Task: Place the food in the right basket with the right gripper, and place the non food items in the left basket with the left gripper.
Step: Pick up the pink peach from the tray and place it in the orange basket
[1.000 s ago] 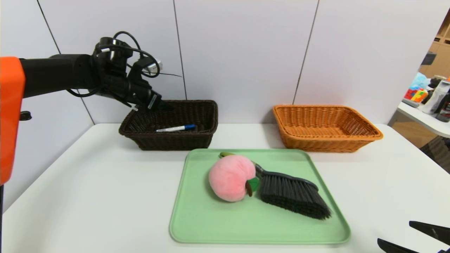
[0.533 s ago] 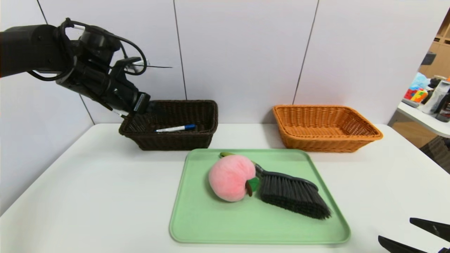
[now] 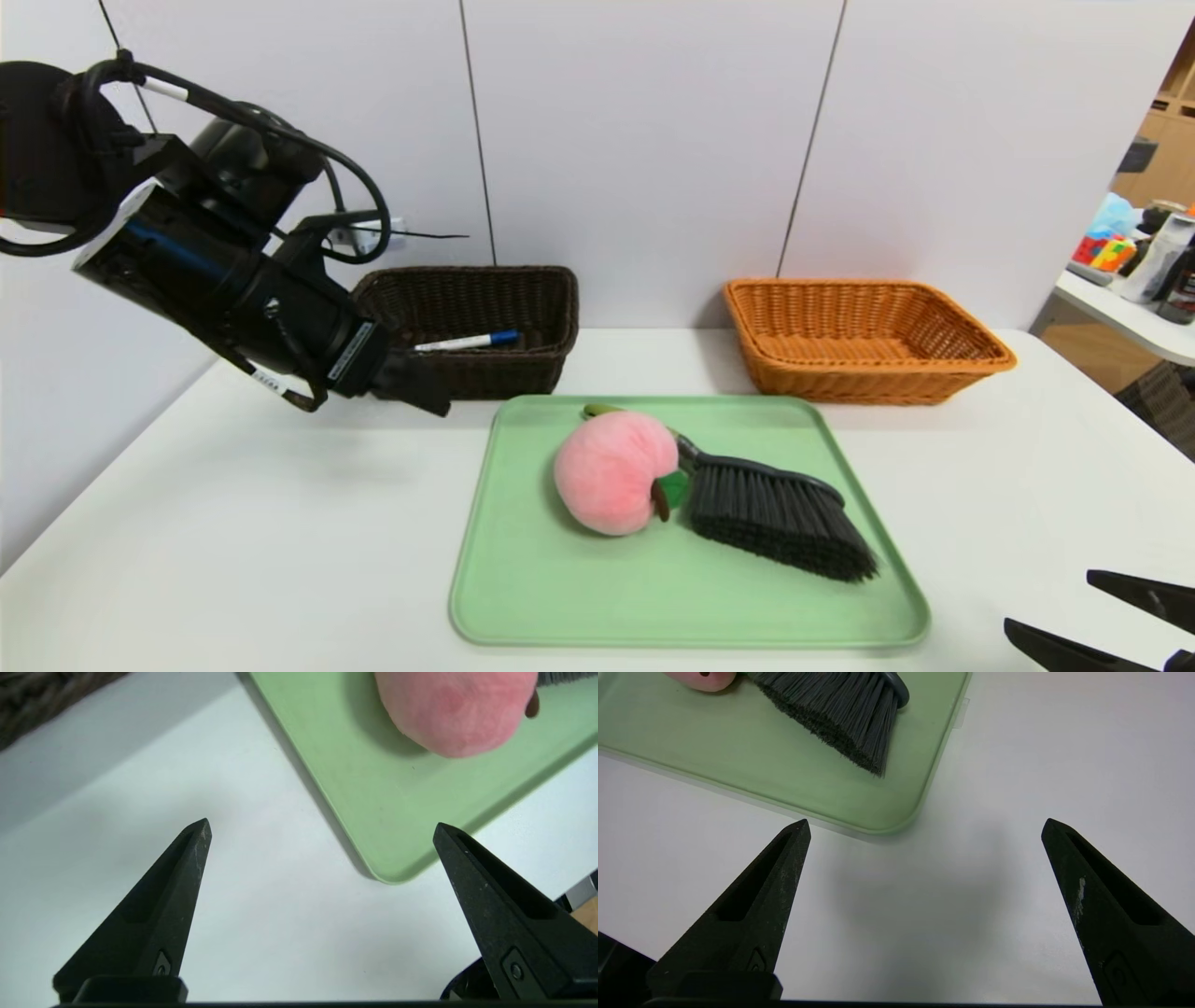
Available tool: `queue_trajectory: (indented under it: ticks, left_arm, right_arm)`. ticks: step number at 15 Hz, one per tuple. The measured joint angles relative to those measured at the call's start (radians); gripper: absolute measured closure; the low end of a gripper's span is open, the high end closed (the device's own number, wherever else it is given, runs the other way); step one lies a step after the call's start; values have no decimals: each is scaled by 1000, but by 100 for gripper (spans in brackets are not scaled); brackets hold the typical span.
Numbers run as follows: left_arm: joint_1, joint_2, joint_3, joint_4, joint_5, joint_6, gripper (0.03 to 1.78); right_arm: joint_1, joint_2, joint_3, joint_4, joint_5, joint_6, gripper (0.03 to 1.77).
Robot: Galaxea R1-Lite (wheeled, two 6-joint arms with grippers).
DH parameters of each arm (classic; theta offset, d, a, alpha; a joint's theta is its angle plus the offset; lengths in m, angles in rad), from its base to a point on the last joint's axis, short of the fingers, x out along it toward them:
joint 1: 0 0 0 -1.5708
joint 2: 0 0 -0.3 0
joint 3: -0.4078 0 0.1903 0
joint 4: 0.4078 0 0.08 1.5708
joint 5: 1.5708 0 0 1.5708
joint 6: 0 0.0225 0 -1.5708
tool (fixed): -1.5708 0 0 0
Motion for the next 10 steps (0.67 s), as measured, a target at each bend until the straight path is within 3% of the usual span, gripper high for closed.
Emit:
queue_trajectory:
  ticks: [5, 7, 10]
  left_arm:
    - [-31, -125, 242, -97, -116, 116, 12]
    - [-57, -167, 349, -186, -155, 150, 12]
    - [-90, -217, 507, -378, -236, 236, 12]
  right_arm:
    - [3, -1, -7, 0, 57, -1, 9]
    - [19, 1, -25, 0, 99, -3, 9]
    - [69, 31, -66, -1, 113, -7, 9]
